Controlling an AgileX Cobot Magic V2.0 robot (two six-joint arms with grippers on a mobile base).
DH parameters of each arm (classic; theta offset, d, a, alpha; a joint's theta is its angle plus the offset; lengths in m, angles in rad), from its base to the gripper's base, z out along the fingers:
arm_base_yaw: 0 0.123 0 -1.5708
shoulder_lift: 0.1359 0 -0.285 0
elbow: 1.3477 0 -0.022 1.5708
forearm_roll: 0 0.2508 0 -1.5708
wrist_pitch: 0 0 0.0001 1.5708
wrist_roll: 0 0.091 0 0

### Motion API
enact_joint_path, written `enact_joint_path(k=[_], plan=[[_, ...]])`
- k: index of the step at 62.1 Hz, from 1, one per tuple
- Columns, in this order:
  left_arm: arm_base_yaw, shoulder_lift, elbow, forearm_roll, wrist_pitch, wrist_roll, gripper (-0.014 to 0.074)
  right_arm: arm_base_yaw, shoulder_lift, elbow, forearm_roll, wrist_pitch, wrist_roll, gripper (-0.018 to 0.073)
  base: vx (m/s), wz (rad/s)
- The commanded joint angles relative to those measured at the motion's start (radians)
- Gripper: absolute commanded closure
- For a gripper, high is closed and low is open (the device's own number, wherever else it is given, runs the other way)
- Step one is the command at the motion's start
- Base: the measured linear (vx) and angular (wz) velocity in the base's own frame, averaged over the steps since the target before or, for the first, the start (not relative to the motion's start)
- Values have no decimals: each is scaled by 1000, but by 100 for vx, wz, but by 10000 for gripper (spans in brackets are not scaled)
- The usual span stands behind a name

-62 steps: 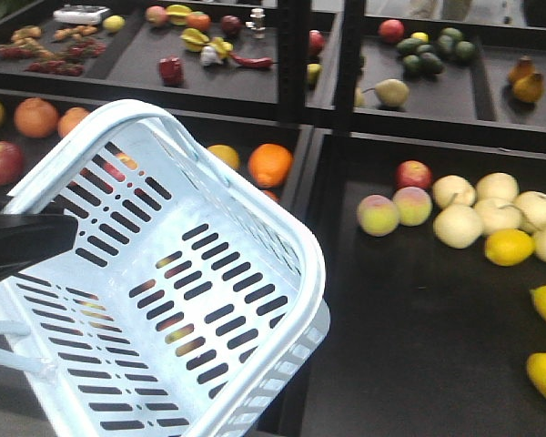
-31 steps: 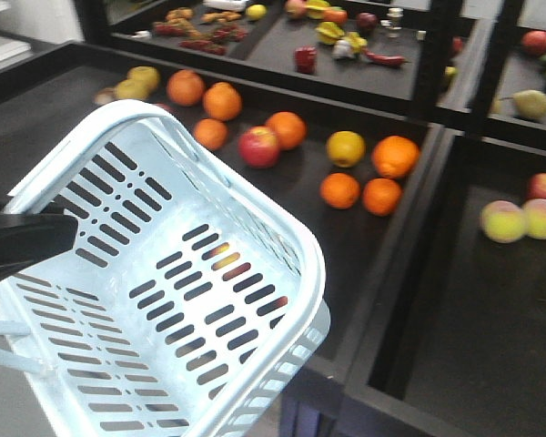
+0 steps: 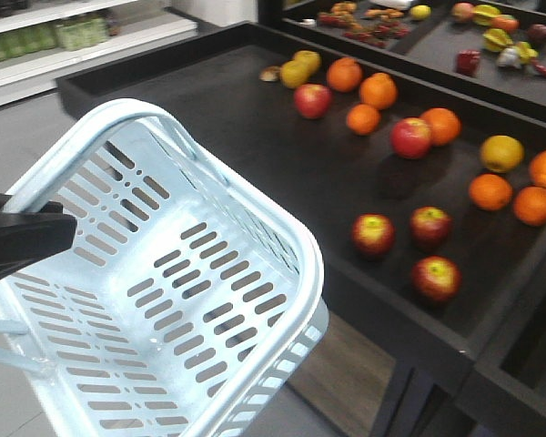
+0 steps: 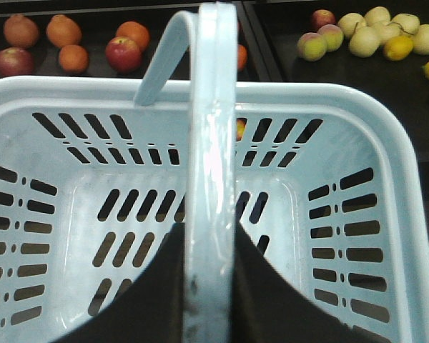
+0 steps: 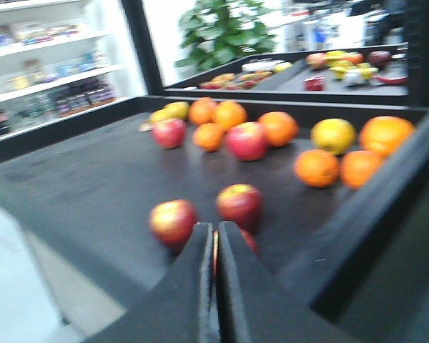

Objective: Pick three apples into basket with both arms
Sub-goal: 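Hold the basket in the left gripper while turning the base away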

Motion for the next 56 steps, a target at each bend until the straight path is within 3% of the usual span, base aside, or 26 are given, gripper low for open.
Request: enact_joint_path(k=[1,56], plan=[[-4,-11,-28,-36,-97,-4,603,-4,-11,13,-7,-76,-8,564,-19,57],[-4,-11,-28,-36,-97,-4,603,-4,-11,13,-7,-76,-8,564,-17,51]])
